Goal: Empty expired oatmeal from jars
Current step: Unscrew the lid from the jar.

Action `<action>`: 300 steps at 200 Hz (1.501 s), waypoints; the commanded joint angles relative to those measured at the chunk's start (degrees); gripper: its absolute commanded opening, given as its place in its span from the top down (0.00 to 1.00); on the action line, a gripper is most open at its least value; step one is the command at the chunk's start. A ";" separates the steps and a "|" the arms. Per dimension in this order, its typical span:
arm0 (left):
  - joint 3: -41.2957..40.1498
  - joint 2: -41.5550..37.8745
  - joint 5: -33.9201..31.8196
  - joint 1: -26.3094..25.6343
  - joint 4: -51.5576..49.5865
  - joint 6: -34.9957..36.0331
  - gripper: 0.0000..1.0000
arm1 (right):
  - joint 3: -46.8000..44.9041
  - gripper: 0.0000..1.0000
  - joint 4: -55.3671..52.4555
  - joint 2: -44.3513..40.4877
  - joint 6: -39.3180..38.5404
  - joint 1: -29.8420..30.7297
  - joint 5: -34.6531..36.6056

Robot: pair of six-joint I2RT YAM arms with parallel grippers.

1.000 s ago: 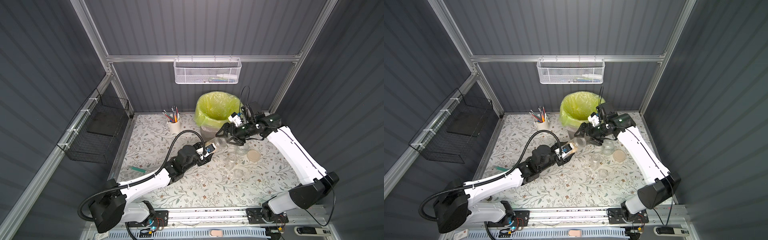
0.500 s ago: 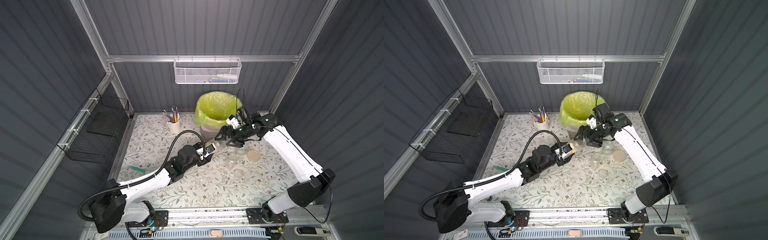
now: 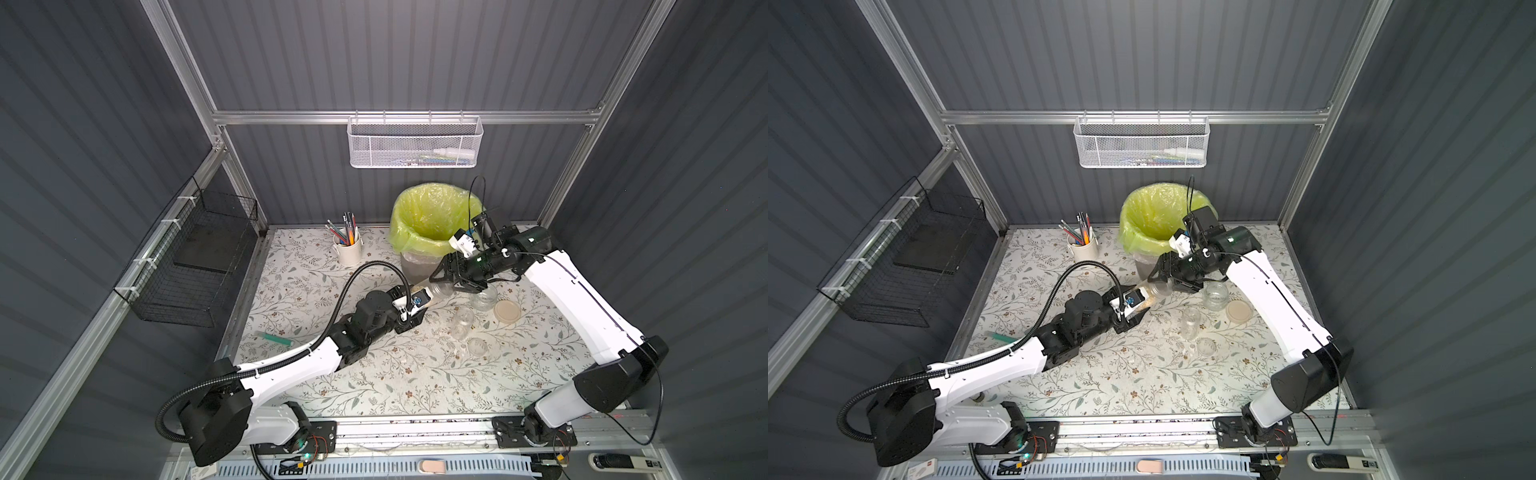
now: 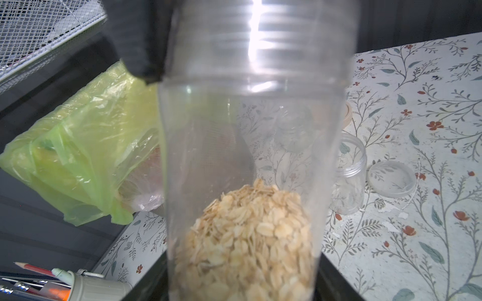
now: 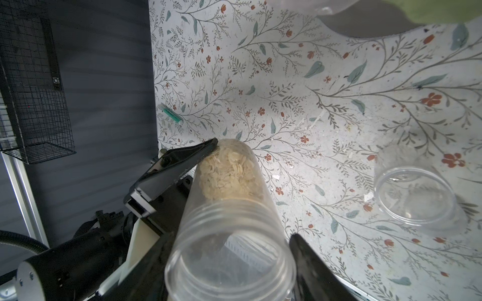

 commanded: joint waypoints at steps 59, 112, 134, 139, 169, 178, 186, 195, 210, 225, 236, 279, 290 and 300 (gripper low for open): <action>-8.24 -5.82 10.95 3.38 10.42 -18.51 0.88 | -1.04 0.76 2.55 -0.49 -40.06 0.21 -5.30; -12.99 -9.73 10.41 5.34 10.50 -21.24 0.90 | -1.50 0.81 -1.56 0.14 -60.04 -0.68 -3.34; -14.78 -11.08 9.60 5.43 11.44 -21.45 0.90 | -1.05 0.81 -1.37 0.62 -62.47 -1.38 -4.86; -14.97 -11.36 9.29 5.43 11.63 -21.30 0.90 | -0.54 0.80 -1.79 0.76 -62.88 -1.38 -5.48; -15.38 -11.25 8.07 5.51 11.36 -19.86 0.91 | 0.78 0.80 -2.55 0.05 -66.01 -1.34 -7.79; -15.38 -11.18 8.15 5.56 11.30 -19.68 0.91 | 0.81 0.80 -2.22 -0.62 -66.93 -1.34 -7.93; -15.30 -11.04 8.39 5.51 11.42 -19.60 0.92 | 0.56 0.80 -1.77 -1.18 -67.69 -1.35 -8.80; -15.01 -10.79 8.66 5.54 11.56 -19.58 0.92 | 0.38 0.79 -1.32 -1.58 -68.15 -1.35 -10.22; -14.15 -10.27 9.35 5.51 11.65 -19.58 0.92 | 0.40 0.78 -1.05 -1.35 -67.73 -1.28 -12.08; -13.39 -9.98 9.98 5.52 11.87 -19.52 0.92 | 0.04 0.75 -0.88 -0.86 -66.79 -1.28 -12.63; -13.02 -9.94 10.29 5.52 12.25 -19.44 0.92 | -0.39 0.72 -0.43 -0.66 -66.09 -1.24 -12.72; -10.78 -10.23 12.07 5.51 12.01 -18.31 0.92 | -2.39 0.47 1.44 -1.14 -64.32 -0.87 -12.60; -10.17 -10.36 12.37 5.54 11.67 -18.09 0.92 | -2.80 0.40 2.26 -1.42 -63.56 -0.83 -12.05; -9.86 -10.38 12.51 5.51 11.48 -17.92 0.92 | -3.30 0.36 3.05 -1.73 -63.08 -0.88 -11.53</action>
